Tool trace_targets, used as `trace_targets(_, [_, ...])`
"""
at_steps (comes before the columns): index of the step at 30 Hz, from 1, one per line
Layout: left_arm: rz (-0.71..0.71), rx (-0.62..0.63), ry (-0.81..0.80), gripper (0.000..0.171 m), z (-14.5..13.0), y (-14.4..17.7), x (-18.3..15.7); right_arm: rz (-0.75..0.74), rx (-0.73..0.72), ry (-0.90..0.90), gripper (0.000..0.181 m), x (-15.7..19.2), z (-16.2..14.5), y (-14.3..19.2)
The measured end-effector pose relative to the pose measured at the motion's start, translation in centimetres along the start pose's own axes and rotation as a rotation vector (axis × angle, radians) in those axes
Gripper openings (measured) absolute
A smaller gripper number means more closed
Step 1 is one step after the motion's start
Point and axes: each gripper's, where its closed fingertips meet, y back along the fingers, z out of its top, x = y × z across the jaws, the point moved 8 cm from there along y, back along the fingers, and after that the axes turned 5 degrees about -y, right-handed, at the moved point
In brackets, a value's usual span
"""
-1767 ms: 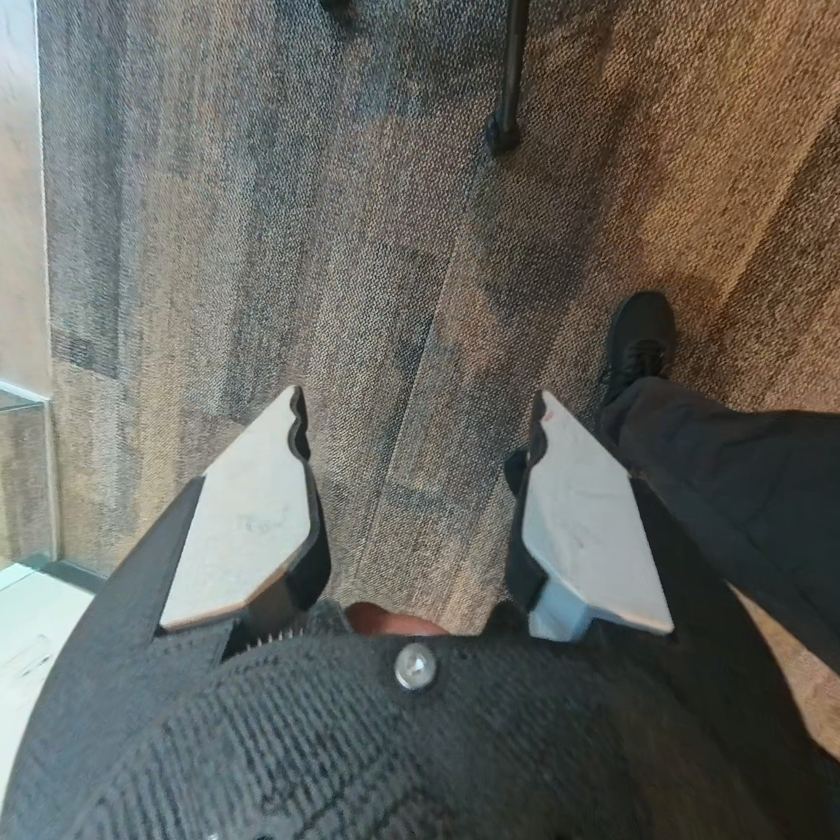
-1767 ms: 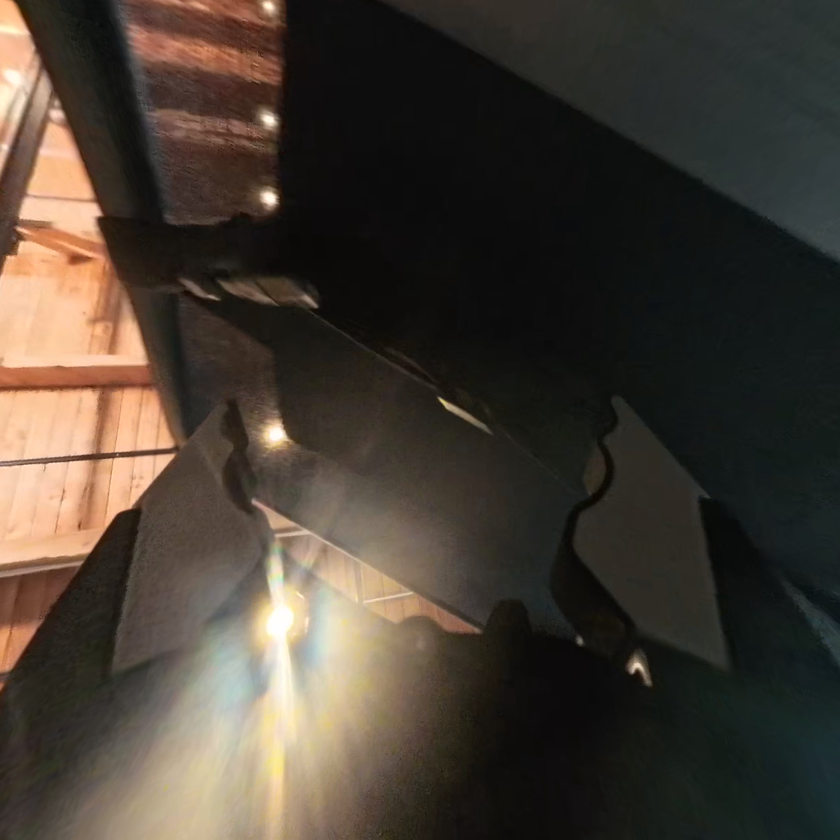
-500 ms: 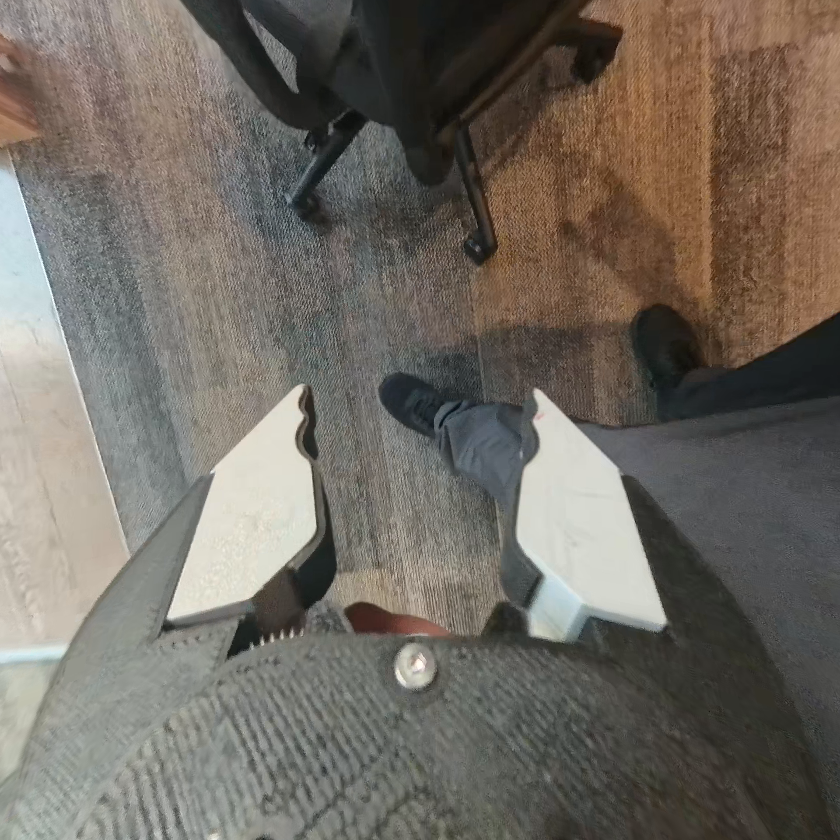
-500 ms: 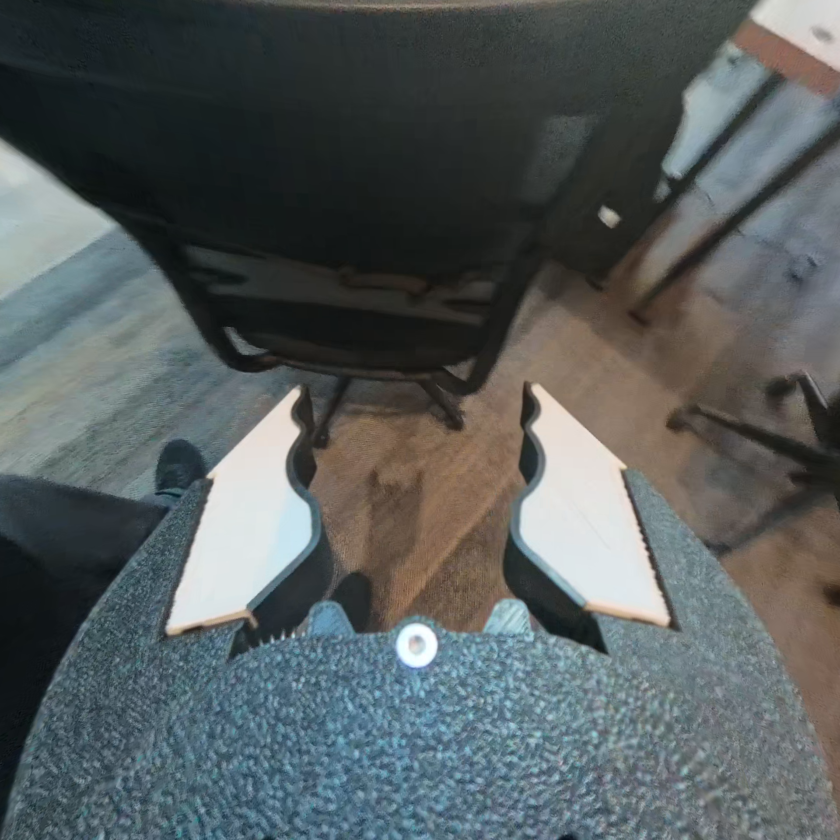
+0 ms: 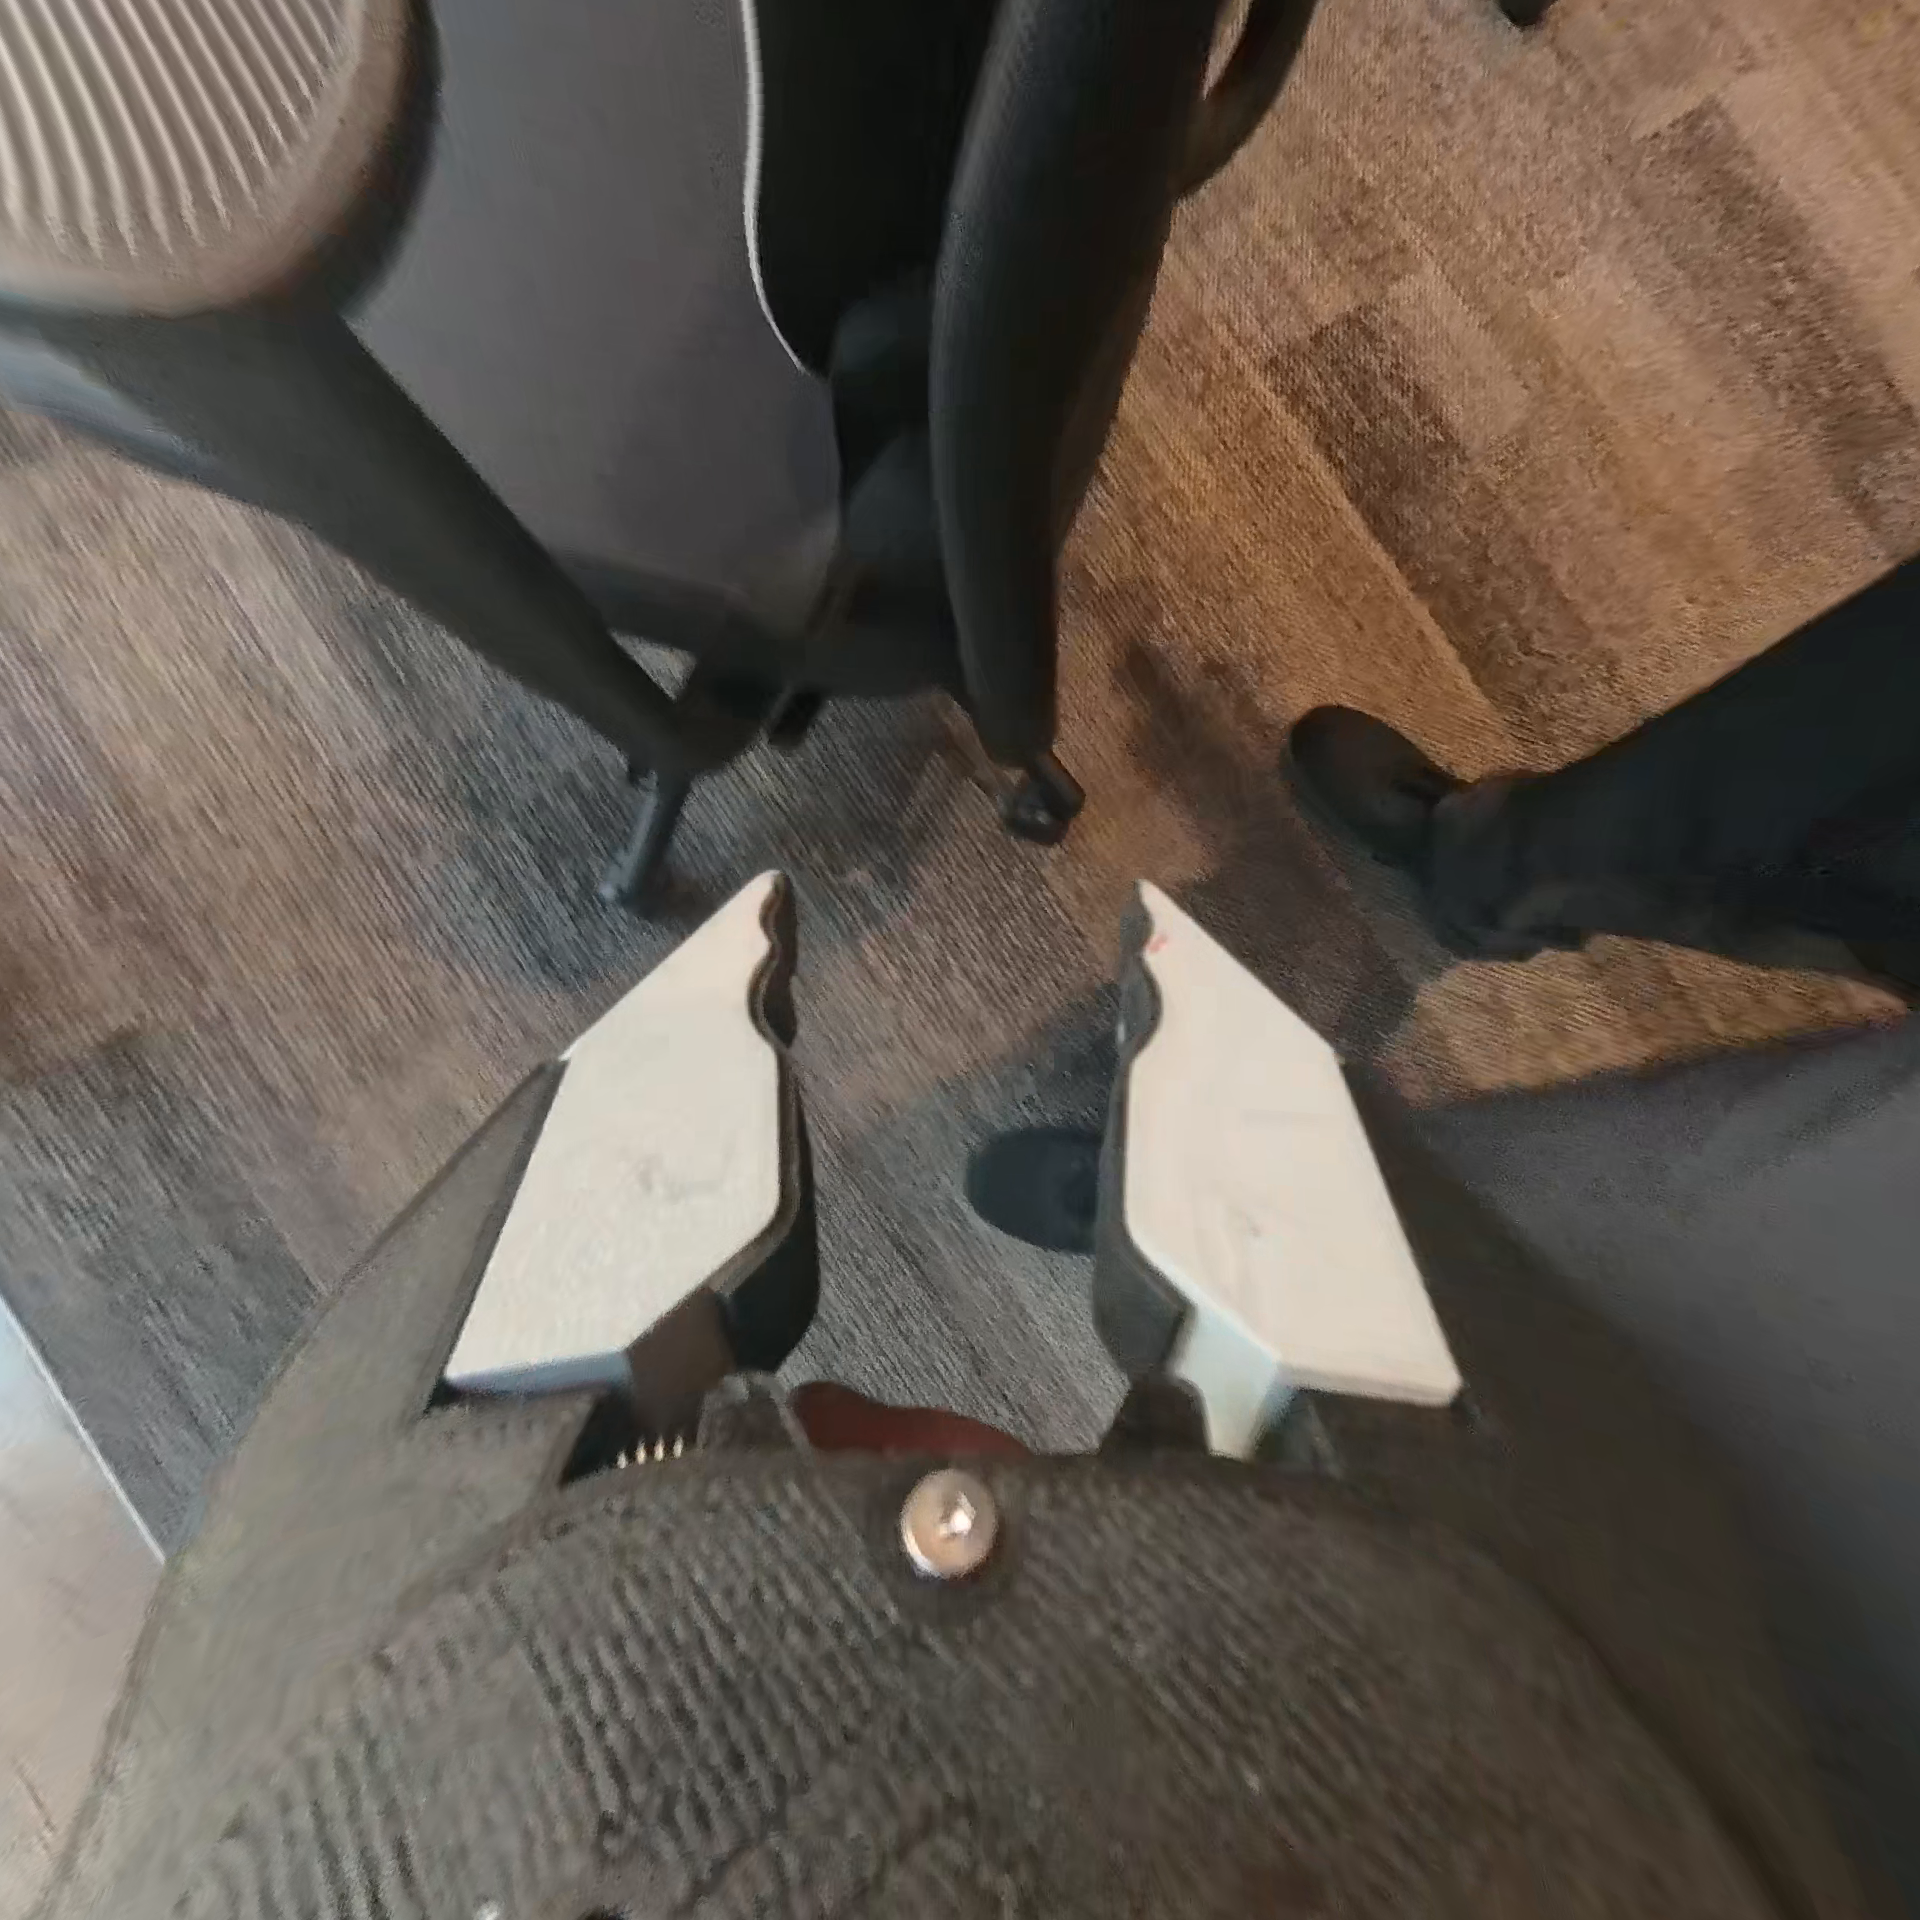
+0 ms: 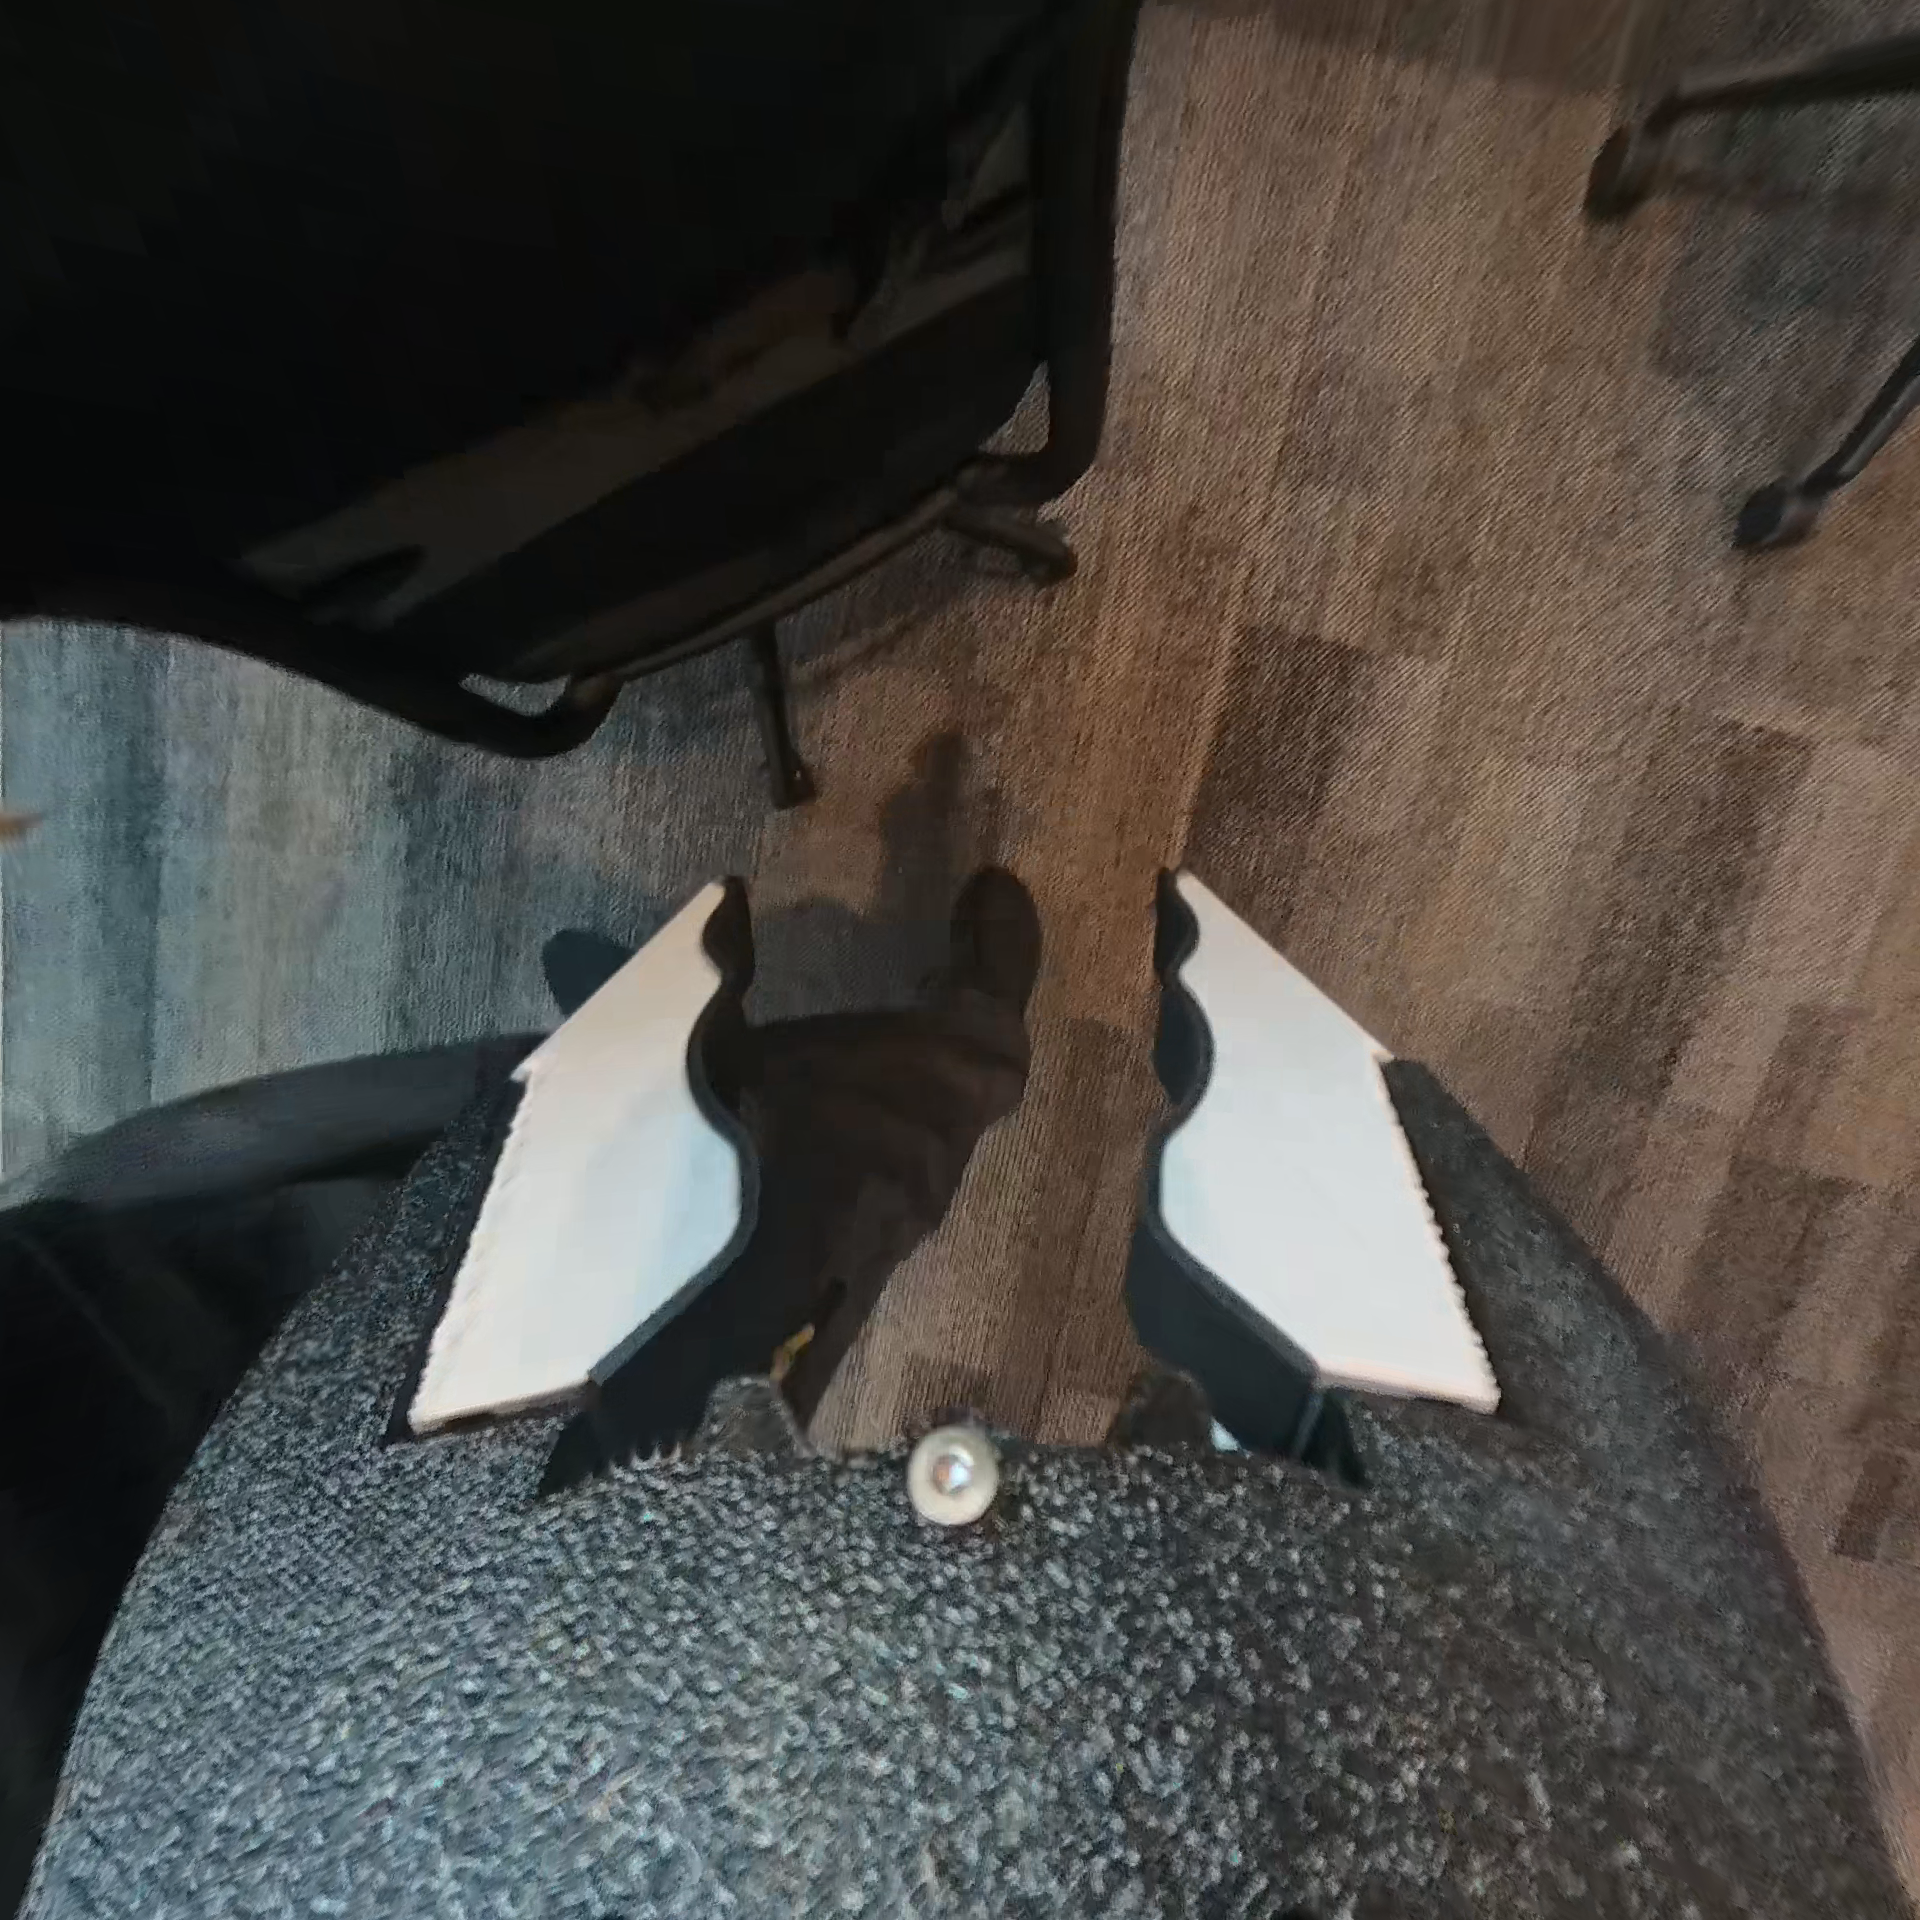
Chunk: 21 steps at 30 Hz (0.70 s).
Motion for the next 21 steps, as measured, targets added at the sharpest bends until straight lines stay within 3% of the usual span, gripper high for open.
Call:
trace_targets(3, [-0.004,-0.013,-0.048,0.049,2.0,-4.1,2.7,0.017,0.104,0.044,0.077,1.3,-3.3,-1.1])
trace_targets(7, [0.011,0.004,-0.085,0.048,3.3,-10.6,4.3,0.027,0.258,0.084,0.075,0.9,-8.6,-3.8])
trace_targets(12, [-0.004,-0.071,0.032,0.05,4.3,-16.3,4.7,0.071,0.413,0.022,0.076,-0.9,-14.0,-7.7])
trace_targets(16, [-0.092,-0.109,0.053,0.023,4.5,-19.3,4.6,0.121,0.457,-0.044,0.076,-2.7,-16.1,-10.0])
trace_targets(18, [-0.093,-0.099,0.005,0.037,4.4,-20.0,4.9,0.138,0.457,-0.081,0.075,-3.8,-16.3,-10.8])
trace_targets(19, [-0.135,-0.065,0.006,0.035,4.2,-20.5,4.7,0.146,0.456,-0.091,0.075,-4.4,-16.3,-11.1])
trace_targets(21, [-0.273,-0.005,0.079,0.01,3.7,-21.1,4.0,0.15,0.454,-0.098,0.073,-5.7,-16.1,-11.4])
